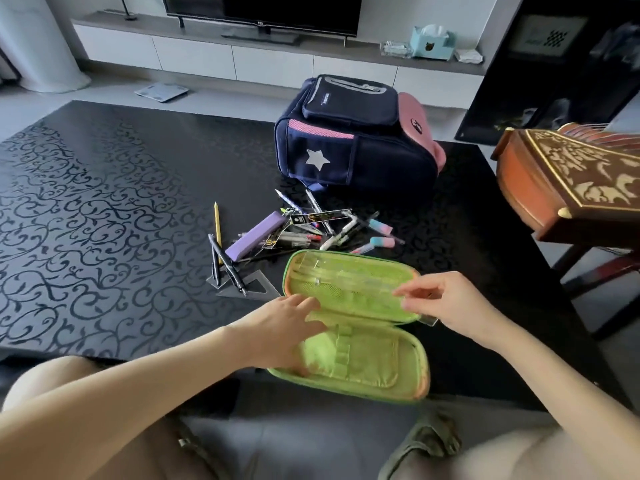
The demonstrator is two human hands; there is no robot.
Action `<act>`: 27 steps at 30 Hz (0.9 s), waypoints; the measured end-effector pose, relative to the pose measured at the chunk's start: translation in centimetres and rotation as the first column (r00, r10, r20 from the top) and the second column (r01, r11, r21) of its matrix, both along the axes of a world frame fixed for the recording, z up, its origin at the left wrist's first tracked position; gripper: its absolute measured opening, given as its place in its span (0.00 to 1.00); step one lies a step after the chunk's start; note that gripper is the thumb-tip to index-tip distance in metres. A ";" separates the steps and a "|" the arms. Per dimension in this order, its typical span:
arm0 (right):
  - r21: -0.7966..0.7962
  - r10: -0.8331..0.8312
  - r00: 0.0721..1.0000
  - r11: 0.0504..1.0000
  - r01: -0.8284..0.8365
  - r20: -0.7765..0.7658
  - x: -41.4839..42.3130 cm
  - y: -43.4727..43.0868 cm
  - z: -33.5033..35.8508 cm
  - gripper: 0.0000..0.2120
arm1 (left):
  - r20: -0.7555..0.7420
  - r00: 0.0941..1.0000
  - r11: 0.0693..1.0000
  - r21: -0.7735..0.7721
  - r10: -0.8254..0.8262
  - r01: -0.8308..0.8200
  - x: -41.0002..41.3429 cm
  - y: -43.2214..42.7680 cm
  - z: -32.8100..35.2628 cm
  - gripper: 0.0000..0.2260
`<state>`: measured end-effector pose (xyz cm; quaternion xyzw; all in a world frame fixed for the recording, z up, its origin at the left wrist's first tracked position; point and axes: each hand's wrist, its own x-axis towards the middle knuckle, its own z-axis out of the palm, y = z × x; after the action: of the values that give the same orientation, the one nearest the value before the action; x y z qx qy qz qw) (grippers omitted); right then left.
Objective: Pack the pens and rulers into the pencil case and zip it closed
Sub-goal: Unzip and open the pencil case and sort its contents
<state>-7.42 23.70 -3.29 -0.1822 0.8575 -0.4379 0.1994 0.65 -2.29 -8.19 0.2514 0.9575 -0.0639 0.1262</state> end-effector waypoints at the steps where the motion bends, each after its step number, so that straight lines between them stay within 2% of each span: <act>1: -0.001 -0.003 1.000 1.000 0.003 0.013 0.7 0.4 -0.1 0.09 | -0.014 0.999 0.999 -0.007 -0.042 0.042 0.0 -0.2 -0.1 0.25; 5: -0.017 -0.015 0.998 1.000 0.016 0.063 3.4 2.0 0.4 0.12 | -0.042 0.982 0.979 -0.104 -0.183 0.178 0.3 -1.5 -0.7 0.19; 7: -0.025 0.001 0.997 1.000 0.000 0.071 4.6 2.8 1.0 0.14 | -0.105 0.972 0.977 -0.055 -0.209 0.204 0.4 -1.6 -0.5 0.18; 9: -0.007 0.018 0.999 1.000 -0.018 0.040 5.5 3.4 1.6 0.15 | -0.114 0.986 0.985 0.105 -0.123 0.135 0.5 -1.3 0.5 0.11; 11: 0.095 0.022 0.996 0.995 -0.014 -0.082 5.9 3.8 1.4 0.16 | -0.114 0.992 0.963 0.268 0.054 -0.022 -0.2 -1.6 0.5 0.05; 14: 0.263 0.045 0.958 0.964 0.033 -0.284 6.1 2.7 -0.1 0.14 | -0.073 0.949 0.821 0.525 0.307 -0.225 -1.2 -1.5 0.6 0.12; 16: 0.295 0.068 0.945 0.955 0.030 -0.320 6.3 1.0 -1.7 0.11 | -0.068 0.925 0.773 0.574 0.374 -0.270 -1.7 -1.3 0.6 0.13; 18: 0.351 0.129 0.948 0.936 -0.019 -0.292 6.5 -0.7 -2.9 0.09 | -0.032 0.913 0.743 0.593 0.407 -0.311 -2.0 -1.4 0.3 0.12; 20: 0.479 0.272 0.893 0.875 -0.073 -0.359 6.6 -2.2 -3.4 0.06 | -0.018 0.902 0.720 0.610 0.430 -0.331 -1.9 -1.7 -0.1 0.13; 21: 0.499 0.317 0.833 0.865 -0.057 -0.454 6.5 -2.8 -3.6 0.04 | -0.014 0.900 0.700 0.634 0.437 -0.330 -1.7 -2.0 -0.3 0.14; 23: 0.390 0.245 0.738 0.920 0.027 -0.629 6.6 -4.1 -3.2 0.03 | -0.034 0.897 0.673 0.673 0.441 -0.305 -1.2 -2.8 -0.6 0.16; 24: 0.315 0.197 0.692 0.948 0.046 -0.695 6.6 -5.4 -2.8 0.02 | -0.051 0.886 0.669 0.677 0.460 -0.309 -0.8 -3.8 -0.8 0.14; 27: 0.235 0.174 0.631 0.972 0.013 -0.756 6.9 -9.8 -1.5 0.04 | -0.162 0.848 0.715 0.629 0.504 -0.305 0.1 -6.3 -1.7 0.07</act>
<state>-0.57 13.87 -4.80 -0.3671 0.8936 -0.2117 -0.1479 0.74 -8.60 -9.94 0.0450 0.9686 0.2213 -0.1038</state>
